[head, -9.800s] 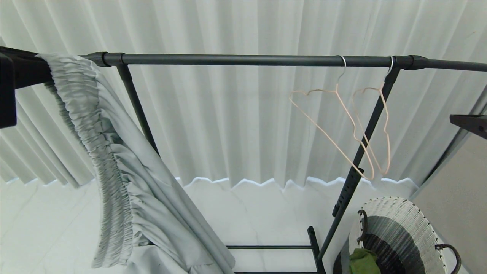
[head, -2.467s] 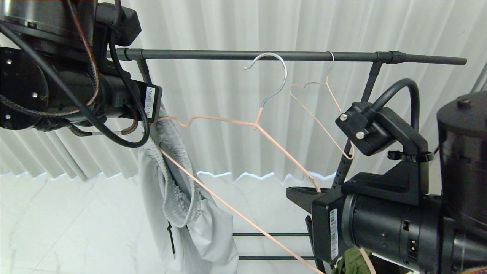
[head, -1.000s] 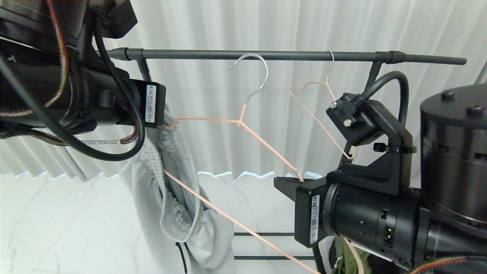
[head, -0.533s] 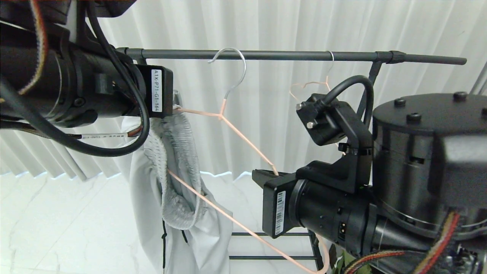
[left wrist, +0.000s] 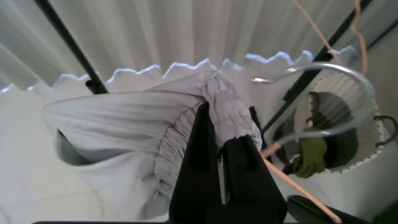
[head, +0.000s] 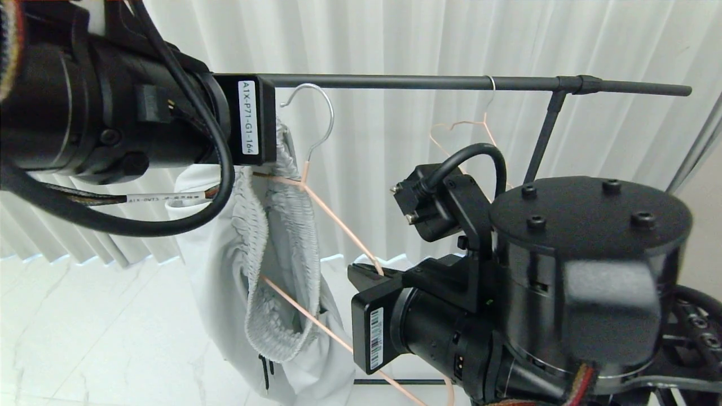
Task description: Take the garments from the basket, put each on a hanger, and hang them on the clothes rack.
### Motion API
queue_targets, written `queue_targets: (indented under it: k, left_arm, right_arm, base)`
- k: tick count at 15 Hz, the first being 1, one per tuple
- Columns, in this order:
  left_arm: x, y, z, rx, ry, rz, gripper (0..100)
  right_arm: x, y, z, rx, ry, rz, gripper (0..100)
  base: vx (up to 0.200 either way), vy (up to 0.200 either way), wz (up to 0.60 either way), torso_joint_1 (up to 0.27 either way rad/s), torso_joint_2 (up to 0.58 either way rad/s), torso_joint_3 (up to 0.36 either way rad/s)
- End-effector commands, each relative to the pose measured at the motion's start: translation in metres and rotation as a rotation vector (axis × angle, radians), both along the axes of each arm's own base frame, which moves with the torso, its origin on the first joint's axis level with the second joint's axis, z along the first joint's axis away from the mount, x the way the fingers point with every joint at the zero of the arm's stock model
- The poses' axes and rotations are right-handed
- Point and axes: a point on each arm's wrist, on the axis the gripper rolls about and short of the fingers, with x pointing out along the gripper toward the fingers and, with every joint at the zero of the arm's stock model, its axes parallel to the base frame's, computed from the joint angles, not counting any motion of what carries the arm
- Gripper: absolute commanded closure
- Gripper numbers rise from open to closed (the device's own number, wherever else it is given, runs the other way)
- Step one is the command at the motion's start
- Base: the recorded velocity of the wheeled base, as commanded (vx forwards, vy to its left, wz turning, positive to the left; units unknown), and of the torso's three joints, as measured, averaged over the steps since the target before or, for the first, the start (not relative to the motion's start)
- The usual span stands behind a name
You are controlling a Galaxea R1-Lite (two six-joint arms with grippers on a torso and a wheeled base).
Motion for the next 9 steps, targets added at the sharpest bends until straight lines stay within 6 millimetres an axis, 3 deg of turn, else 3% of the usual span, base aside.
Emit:
queue_targets:
  k: [1,4,9]
  left_arm:
    - [-0.008,-0.004,0.005,-0.015,-0.012,-0.039,100]
    - [-0.018,-0.011,0.004,-0.010,-0.011,-0.094,100]
    - [-0.022,0.004,-0.005,0.109,-0.019,-0.101,100]
  right_arm:
    - [0.001,0.000,-0.002,-0.005,0.001,-0.007,100]
    - [0.001,0.000,0.000,0.016,-0.008,-0.016,100]
    - [0.003,-0.013,0.016,0.015,-0.095,-0.071,100]
  base:
    - [0.000,0.000,0.00,0.000,0.00,0.000]
    - [0.000,0.000,0.00,0.000,0.00,0.000]
    - [0.000,0.000,0.00,0.000,0.00,0.000]
